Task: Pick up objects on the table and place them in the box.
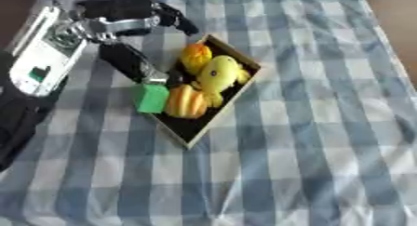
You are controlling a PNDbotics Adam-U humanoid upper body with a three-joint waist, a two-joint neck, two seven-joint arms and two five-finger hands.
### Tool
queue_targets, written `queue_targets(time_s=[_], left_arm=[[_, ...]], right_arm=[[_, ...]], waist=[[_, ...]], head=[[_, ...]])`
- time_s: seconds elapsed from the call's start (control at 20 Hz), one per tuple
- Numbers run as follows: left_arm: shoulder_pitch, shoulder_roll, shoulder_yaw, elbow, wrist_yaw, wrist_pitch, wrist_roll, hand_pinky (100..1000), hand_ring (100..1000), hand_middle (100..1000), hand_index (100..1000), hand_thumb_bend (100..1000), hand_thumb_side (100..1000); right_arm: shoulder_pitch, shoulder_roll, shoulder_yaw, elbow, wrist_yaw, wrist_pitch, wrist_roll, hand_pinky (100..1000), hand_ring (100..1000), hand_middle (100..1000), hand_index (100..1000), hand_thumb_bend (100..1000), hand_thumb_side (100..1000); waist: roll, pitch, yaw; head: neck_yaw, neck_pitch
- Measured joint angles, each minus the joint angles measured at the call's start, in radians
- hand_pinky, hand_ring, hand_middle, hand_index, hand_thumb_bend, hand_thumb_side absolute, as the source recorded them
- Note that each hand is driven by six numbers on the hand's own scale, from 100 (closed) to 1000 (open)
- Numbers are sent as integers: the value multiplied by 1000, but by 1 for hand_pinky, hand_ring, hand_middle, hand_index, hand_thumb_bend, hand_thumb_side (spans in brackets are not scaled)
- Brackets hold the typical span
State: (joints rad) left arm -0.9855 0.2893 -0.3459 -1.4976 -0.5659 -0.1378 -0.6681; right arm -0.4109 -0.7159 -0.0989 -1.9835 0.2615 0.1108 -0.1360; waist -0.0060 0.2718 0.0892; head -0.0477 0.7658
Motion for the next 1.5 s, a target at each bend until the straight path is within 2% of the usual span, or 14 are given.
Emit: queue_targets(time_s=[0.05,0.15,0.25,0.45,0.7,0.9,1.2,1.5], left_arm=[[5,12,23,-36,30,27,41,795,830,725,844,100,453],[25,46,70,-106,102,80,146,774,808,693,823,100,422],[60,91,114,-170,181,123,265,765,799,681,816,100,432],[163,193,196,-284,327,157,497,754,787,665,807,100,398],[320,295,292,-393,448,156,729,736,768,639,790,100,389],[451,337,355,-456,502,143,864,729,762,630,786,100,401],[604,345,439,-483,539,98,1000,720,754,622,781,100,434],[702,313,491,-483,564,41,1080,714,751,616,779,100,464]], right_arm=[[2,0,0,0,0,-1,-2,885,956,739,838,100,600],[7,0,-3,0,0,-5,-6,885,955,739,838,100,597],[8,0,-7,0,0,-11,-12,886,953,738,838,100,593],[27,-2,-15,0,0,-26,-31,888,951,740,837,100,584],[52,-3,-25,0,0,-52,-66,893,945,737,834,100,539],[76,-4,-31,0,1,-74,-97,891,940,733,832,100,530],[107,-1,-44,0,-3,-108,-161,885,920,686,818,100,545],[133,19,-50,0,-22,-142,-222,880,910,657,812,100,556]], waist=[[0,0,2],[0,0,7],[0,0,11],[0,0,21],[-1,0,32],[-15,0,40],[-31,-1,49],[-46,-1,55]], head=[[-1,0],[-7,0],[-12,0],[-27,0],[-38,0],[-44,0],[-47,0],[-47,0]])
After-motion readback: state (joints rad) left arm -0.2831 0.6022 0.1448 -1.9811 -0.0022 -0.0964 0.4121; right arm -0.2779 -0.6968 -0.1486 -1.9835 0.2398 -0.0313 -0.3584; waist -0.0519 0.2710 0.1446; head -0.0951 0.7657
